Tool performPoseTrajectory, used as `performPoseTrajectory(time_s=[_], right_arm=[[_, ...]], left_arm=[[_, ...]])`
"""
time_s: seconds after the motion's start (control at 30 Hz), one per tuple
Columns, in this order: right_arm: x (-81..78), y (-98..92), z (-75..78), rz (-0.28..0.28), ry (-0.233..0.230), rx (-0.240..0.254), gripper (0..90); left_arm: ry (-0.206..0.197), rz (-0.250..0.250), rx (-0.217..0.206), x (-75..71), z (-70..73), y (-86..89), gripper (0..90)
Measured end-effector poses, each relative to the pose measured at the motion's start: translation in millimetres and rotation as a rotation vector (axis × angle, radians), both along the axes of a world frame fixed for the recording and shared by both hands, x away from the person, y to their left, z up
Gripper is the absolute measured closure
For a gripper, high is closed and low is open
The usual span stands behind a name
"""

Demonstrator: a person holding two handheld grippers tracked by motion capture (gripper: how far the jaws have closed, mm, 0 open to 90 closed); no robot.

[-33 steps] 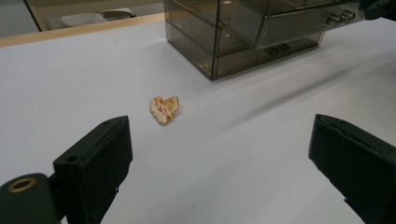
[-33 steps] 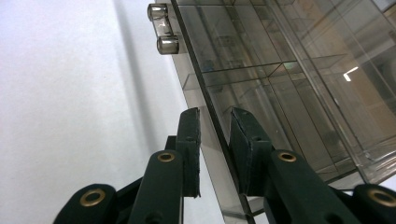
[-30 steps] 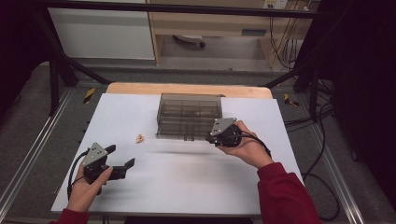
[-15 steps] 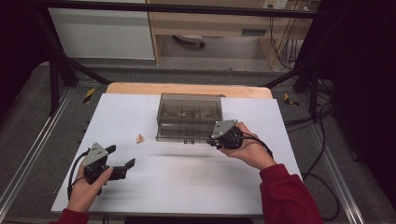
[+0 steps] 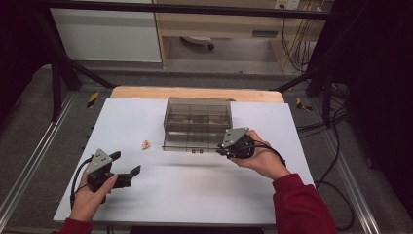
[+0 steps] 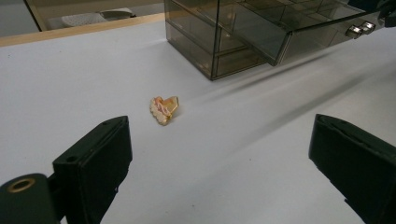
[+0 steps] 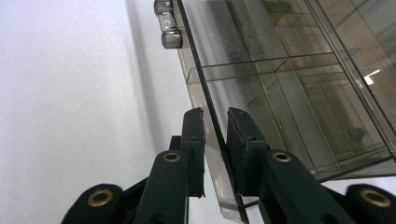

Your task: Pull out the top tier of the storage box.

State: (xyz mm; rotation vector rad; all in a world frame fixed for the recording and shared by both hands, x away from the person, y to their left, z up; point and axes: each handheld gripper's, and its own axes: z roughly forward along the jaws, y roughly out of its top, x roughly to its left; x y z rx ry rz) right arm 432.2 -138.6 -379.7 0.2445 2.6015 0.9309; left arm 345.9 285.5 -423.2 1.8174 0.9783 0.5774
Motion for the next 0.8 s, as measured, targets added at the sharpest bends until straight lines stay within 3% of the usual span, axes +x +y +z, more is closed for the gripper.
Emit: performPoseTrajectory(time_s=[0.3,0.37,0.43,0.47,0.5,0.53,0.57,0.7,0.77,0.8], right_arm=[[-2.6,0.1,-0.6,-0.001,0.012,0.002,77.6],[-2.5,-0.3,-0.8,-0.013,0.012,0.006,72.0],[-2.3,-2.2,-0.5,-0.023,0.014,0.045,58.9],[-3.5,-4.6,2.4,-0.050,0.007,0.103,49.7],[-3.5,-4.6,2.4,-0.050,0.007,0.103,49.7],[-5.6,-6.8,6.4,-0.080,0.001,0.172,40.1],[-5.6,-6.8,6.4,-0.080,0.001,0.172,40.1],[-16.1,-6.3,9.6,-0.156,-0.033,0.257,23.6],[-22.7,-5.4,10.0,-0.209,-0.048,0.298,19.6],[-29.2,-4.4,10.8,-0.257,-0.053,0.349,17.9]], left_arm=[[0.001,0.000,-0.001,0.1,-0.1,0.0,6.1],[0.000,-0.001,-0.003,0.0,0.0,-0.1,6.1],[-0.001,-0.003,-0.004,0.0,0.1,-0.3,6.1],[-0.001,-0.003,-0.003,0.0,0.1,-0.4,6.1],[-0.002,-0.003,-0.003,0.1,0.1,-0.5,6.1],[-0.003,-0.003,-0.003,0.1,0.1,-0.5,6.1],[-0.003,-0.002,-0.004,0.1,0.2,-0.4,6.1],[-0.008,-0.001,-0.005,0.2,0.4,-0.3,6.1],[-0.011,-0.001,-0.006,0.4,0.6,-0.1,6.1],[-0.012,-0.001,-0.003,0.5,0.8,0.3,6.0]])
